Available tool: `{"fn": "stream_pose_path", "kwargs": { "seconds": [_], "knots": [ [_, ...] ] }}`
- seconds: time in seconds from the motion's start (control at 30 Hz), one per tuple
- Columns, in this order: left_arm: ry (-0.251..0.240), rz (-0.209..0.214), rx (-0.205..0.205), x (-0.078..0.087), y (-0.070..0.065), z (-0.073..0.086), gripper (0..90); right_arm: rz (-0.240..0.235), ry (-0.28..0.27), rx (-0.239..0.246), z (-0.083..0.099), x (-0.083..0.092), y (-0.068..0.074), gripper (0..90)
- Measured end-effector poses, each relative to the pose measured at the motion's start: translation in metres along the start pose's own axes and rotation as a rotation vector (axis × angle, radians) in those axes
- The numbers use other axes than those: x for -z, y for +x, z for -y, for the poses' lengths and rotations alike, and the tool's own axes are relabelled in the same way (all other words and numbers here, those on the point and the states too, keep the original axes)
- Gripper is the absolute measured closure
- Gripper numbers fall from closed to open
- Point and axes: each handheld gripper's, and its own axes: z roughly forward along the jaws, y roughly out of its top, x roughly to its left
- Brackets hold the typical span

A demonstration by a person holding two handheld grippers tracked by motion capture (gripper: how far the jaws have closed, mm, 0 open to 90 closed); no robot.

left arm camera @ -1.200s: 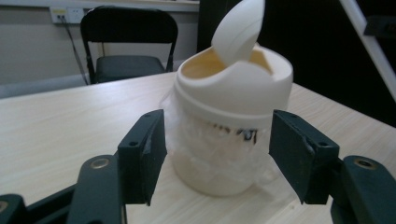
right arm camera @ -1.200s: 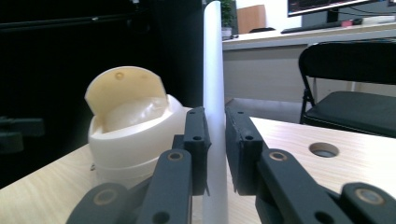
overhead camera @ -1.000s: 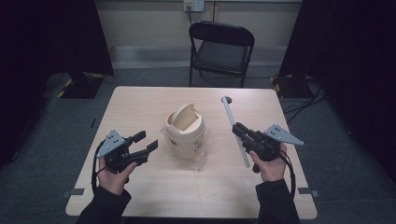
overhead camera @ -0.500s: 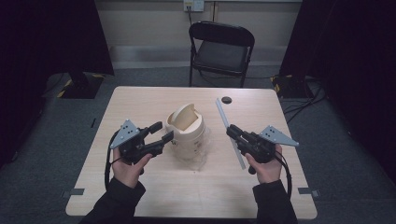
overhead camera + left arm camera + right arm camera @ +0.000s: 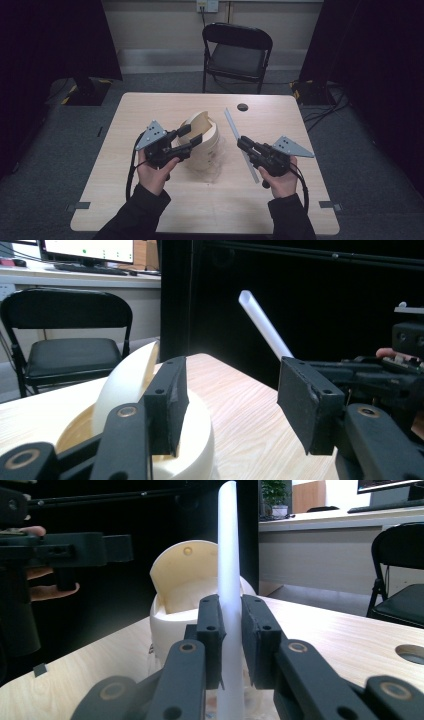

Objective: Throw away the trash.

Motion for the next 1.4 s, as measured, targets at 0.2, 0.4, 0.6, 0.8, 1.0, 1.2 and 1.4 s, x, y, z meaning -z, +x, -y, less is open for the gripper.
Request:
{"fn": "stream_pose_path", "kwargs": {
  "seconds": [0.2,0.4,0.6,0.8,1.0,1.2,1.4],
  "knots": [
    [-0.01,0.022,0.022,-0.015,-0.006,-0.001,46.9,-0.014,0.0,0.008,0.001,-0.002,0.003,80.4],
    [-0.014,0.038,0.032,-0.034,-0.011,-0.003,47.8,-0.025,0.004,0.01,0.001,-0.003,0.005,80.4],
    [-0.02,0.06,0.046,-0.051,-0.017,-0.007,48.3,-0.047,0.012,0.017,0.003,-0.006,0.009,80.4],
    [-0.007,0.069,0.059,-0.06,-0.02,-0.005,51.3,-0.067,0.018,0.017,0.004,-0.009,0.013,80.4],
    [0.008,0.084,0.095,-0.062,-0.02,-0.003,65.5,-0.087,0.02,0.027,0.004,-0.011,0.016,80.4],
    [-0.001,0.139,0.1,-0.061,-0.022,-0.004,75.5,-0.104,0.034,0.021,0.006,-0.014,0.019,80.1],
    [-0.011,0.171,0.076,-0.055,-0.025,-0.007,80.3,-0.118,0.022,-0.018,0.005,-0.012,0.017,75.9]
  ]
}}
